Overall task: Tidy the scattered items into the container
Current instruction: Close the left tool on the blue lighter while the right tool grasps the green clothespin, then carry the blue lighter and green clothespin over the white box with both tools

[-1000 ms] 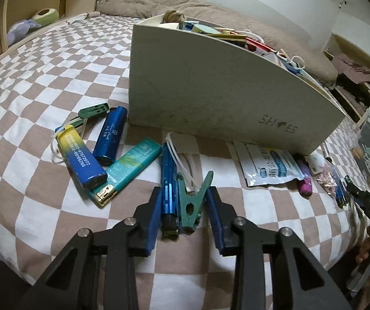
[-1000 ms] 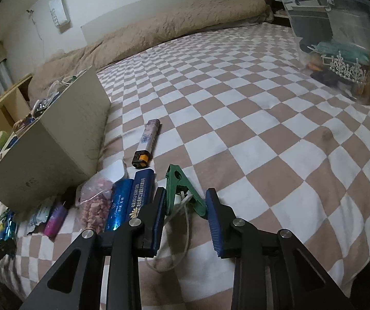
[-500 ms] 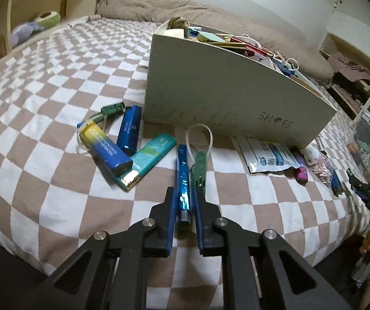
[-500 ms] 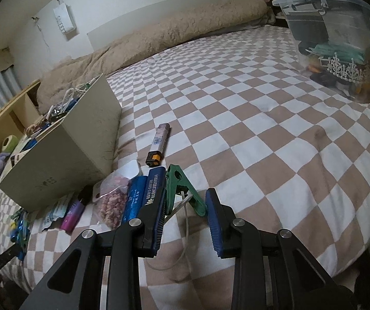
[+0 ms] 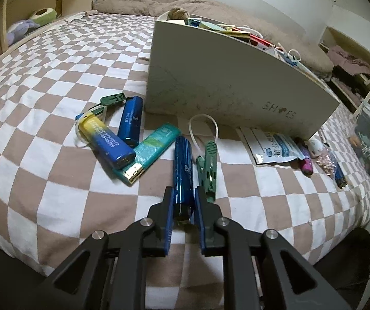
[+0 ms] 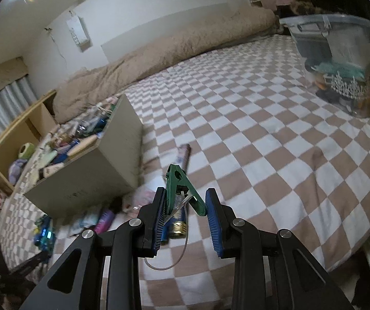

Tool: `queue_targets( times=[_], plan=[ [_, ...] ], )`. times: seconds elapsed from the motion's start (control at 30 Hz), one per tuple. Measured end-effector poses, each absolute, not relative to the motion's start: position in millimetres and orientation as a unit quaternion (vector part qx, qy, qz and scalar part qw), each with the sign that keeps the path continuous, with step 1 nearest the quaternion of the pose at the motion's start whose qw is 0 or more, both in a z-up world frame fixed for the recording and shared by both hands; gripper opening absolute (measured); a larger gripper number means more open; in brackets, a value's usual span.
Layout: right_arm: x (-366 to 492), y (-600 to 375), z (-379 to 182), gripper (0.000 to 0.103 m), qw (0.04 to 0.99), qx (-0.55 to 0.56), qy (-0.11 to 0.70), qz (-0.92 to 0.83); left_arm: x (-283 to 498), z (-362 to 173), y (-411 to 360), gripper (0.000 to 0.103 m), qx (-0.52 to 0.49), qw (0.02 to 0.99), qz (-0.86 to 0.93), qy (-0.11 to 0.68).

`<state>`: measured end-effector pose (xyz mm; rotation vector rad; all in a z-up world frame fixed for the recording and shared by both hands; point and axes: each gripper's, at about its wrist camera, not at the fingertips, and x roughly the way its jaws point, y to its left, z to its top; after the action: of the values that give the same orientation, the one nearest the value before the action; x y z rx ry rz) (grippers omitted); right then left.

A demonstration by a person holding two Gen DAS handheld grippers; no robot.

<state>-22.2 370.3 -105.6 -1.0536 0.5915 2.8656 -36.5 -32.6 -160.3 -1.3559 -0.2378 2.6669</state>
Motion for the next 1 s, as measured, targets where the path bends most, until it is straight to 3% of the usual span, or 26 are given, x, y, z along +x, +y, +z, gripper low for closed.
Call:
queue_targets(
  times=[0.1,0.23,0.37,0.43,0.6,1.0],
  plan=[
    [-21,365,-97,0.032,0.008,-0.332,0.185,0.925,-45,-160,-28,0.022,-0.45,0.071,0.888,-0.067],
    [-20,361,-89,0.032,0.001,-0.326,0.181,0.928,-59,-159,-26,0.038,-0.449,0.075,0.888,-0.064],
    [-20,356,-89,0.032,-0.004,-0.328,0.179,0.928,-70,-161,-26,0.036,-0.453,0.079,0.885,-0.07],
    [-21,354,-90,0.032,-0.006,-0.331,0.178,0.927,-72,-162,-24,0.022,-0.456,0.078,0.884,-0.063],
    [-22,349,-93,0.032,-0.012,-0.337,0.177,0.925,-66,-162,-17,0.022,-0.453,0.082,0.887,-0.033],
    [-21,335,-83,0.032,-0.03,-0.331,0.169,0.928,-43,-140,-34,0.022,-0.438,0.089,0.892,-0.066]
  ],
)
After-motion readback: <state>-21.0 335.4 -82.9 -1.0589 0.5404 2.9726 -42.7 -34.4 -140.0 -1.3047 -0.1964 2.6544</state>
